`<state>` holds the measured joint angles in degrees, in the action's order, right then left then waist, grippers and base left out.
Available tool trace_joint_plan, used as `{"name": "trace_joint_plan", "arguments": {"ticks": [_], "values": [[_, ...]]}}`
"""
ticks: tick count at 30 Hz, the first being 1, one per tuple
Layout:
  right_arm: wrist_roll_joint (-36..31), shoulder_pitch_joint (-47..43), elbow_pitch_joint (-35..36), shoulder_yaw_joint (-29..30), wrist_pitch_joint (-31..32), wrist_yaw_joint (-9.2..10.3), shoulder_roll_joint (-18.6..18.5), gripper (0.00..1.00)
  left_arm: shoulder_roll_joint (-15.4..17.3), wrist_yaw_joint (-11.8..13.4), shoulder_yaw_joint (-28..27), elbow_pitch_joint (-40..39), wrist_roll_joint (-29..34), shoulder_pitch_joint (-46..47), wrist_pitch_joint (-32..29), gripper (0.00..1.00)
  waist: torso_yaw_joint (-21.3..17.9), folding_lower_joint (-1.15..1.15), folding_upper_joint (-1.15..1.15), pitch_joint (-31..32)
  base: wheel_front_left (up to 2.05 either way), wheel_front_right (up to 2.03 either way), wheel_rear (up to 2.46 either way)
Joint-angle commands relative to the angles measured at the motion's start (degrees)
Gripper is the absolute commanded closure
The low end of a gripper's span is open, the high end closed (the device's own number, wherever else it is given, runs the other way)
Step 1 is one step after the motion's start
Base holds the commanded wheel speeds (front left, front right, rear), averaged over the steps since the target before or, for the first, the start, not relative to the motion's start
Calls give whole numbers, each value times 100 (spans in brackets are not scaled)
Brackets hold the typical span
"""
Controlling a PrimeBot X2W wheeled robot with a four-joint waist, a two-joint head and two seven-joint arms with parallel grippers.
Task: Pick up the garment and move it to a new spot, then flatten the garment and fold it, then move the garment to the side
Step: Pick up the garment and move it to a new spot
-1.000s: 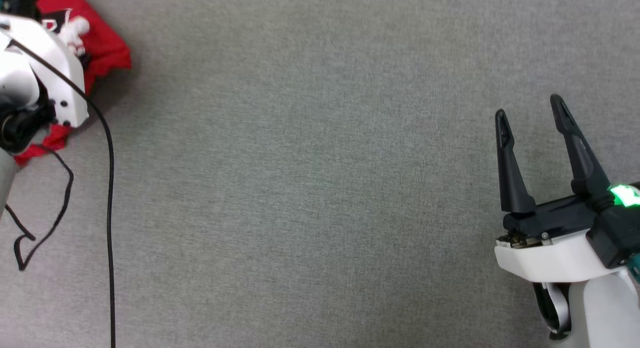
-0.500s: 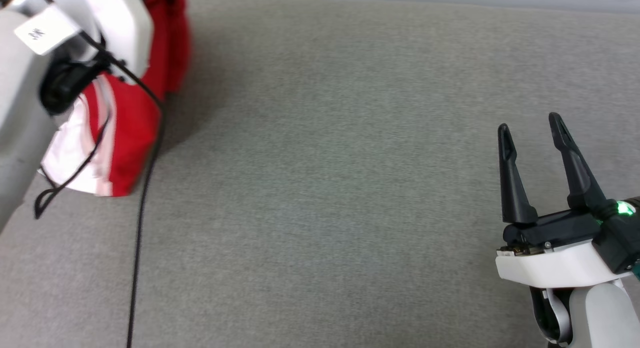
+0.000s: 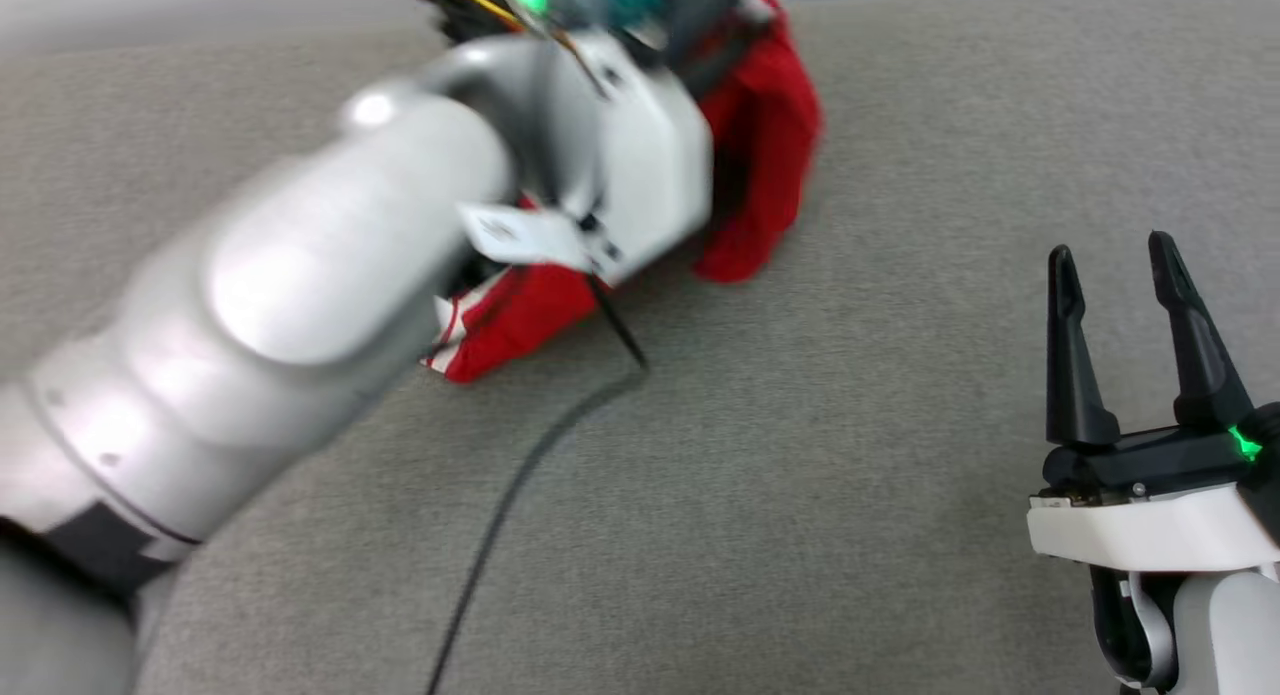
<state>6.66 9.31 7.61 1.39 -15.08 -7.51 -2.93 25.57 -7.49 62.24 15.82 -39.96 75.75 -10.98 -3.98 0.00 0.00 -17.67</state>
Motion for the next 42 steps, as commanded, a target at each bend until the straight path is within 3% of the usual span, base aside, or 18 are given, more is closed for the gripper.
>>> {"name": "trace_joint_plan", "arguments": {"ticks": [1, 6, 14, 22, 26, 27, 36, 42], "values": [[29, -66, 31, 63, -13, 4, 10, 0, -201, 8, 233, -28, 5, -83, 81, 100, -193, 0, 0, -44, 0, 0, 0], [57, -69, 72, 213, -14, 4, 12, 0, -814, 8, 879, 204, -62, -492, 283, 100, -346, 0, 0, -120, 0, 0, 0], [74, -1, 102, 249, -13, 4, 10, 0, -1598, 8, 1114, 476, 269, -1808, 8, 100, -455, 0, 0, -341, 0, 0, 0], [97, 124, 57, 220, -14, 4, 10, 0, -1952, 7, 1110, 309, 935, -3015, -643, 100, -531, 0, 0, -545, 0, 0, 0], [69, 95, 22, 244, -13, 4, 10, 0, -1976, 7, 1112, 319, 964, -3127, -568, 100, -509, 0, 0, -489, 0, 0, 0], [55, 72, 12, 251, -14, 4, 10, 0, -1987, 7, 1111, 340, 955, -3086, -455, 0, -489, 0, 0, -451, 0, 0, 0], [-110, -254, -111, 366, -13, 4, 10, 0, -2032, 36, 883, 521, 591, -2695, 1489, 0, -189, 0, 0, 266, 0, 0, 0], [-222, -519, -181, 376, -13, 4, 10, 0, -1737, 697, 288, 594, 771, -2876, 2422, 0, 54, 0, 0, 675, 0, 0, 0]]}}
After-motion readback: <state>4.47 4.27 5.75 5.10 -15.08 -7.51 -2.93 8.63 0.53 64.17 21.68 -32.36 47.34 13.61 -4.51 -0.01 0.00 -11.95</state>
